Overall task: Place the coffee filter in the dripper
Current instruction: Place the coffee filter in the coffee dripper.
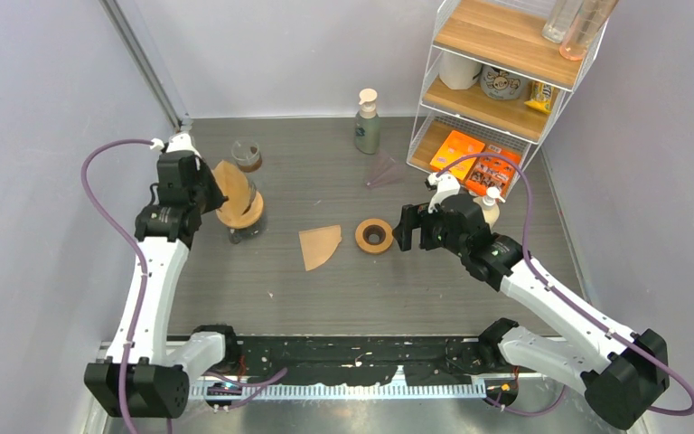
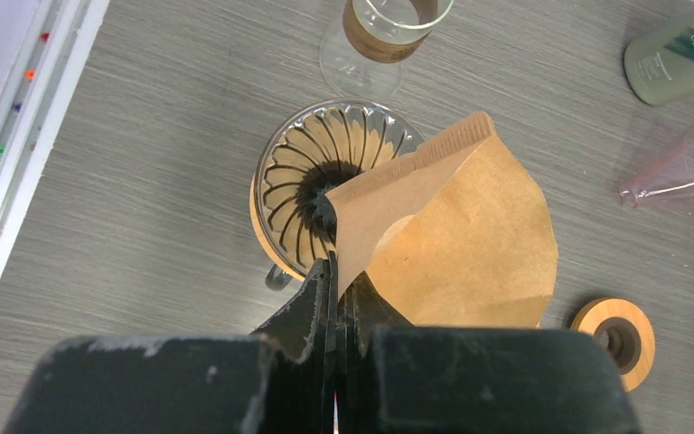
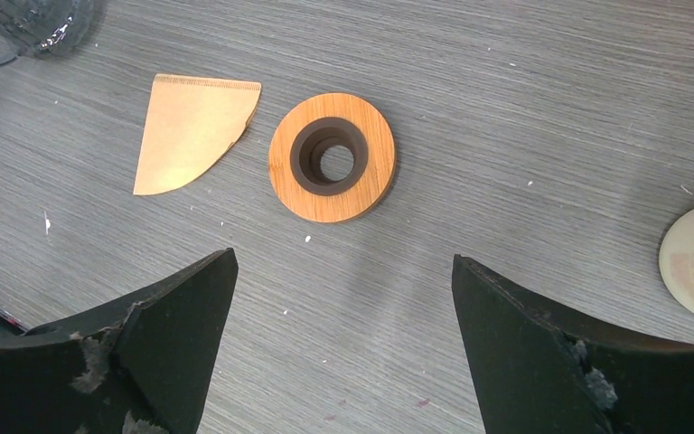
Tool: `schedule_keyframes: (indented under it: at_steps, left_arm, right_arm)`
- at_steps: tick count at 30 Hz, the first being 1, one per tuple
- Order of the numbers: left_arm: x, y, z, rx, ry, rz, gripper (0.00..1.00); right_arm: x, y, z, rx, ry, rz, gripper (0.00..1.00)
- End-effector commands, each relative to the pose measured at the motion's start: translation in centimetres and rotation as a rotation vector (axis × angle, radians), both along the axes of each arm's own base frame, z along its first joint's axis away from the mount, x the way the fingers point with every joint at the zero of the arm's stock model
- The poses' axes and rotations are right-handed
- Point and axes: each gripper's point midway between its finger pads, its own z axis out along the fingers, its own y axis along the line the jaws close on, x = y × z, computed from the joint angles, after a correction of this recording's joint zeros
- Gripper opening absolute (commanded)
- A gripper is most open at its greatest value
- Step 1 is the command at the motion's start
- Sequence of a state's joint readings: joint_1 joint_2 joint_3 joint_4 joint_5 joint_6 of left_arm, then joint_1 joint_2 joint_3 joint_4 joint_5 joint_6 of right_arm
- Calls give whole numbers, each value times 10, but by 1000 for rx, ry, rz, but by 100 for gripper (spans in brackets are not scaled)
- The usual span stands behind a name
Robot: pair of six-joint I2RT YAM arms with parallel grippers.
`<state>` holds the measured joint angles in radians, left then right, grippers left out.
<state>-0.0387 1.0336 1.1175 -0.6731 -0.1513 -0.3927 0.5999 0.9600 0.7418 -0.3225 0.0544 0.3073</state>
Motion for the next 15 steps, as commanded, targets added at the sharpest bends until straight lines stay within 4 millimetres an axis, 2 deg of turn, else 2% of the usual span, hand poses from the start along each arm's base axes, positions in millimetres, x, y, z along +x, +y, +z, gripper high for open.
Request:
schedule_keyframes:
  at_steps: [1, 15]
  left_arm:
    - [14, -1, 11, -67, -16, -52, 0]
    - [36, 4, -27, -149, 110, -56, 0]
  right_arm:
    - [6, 0, 9, 12, -41, -10, 96]
    - [9, -1, 0, -13, -12, -24, 95]
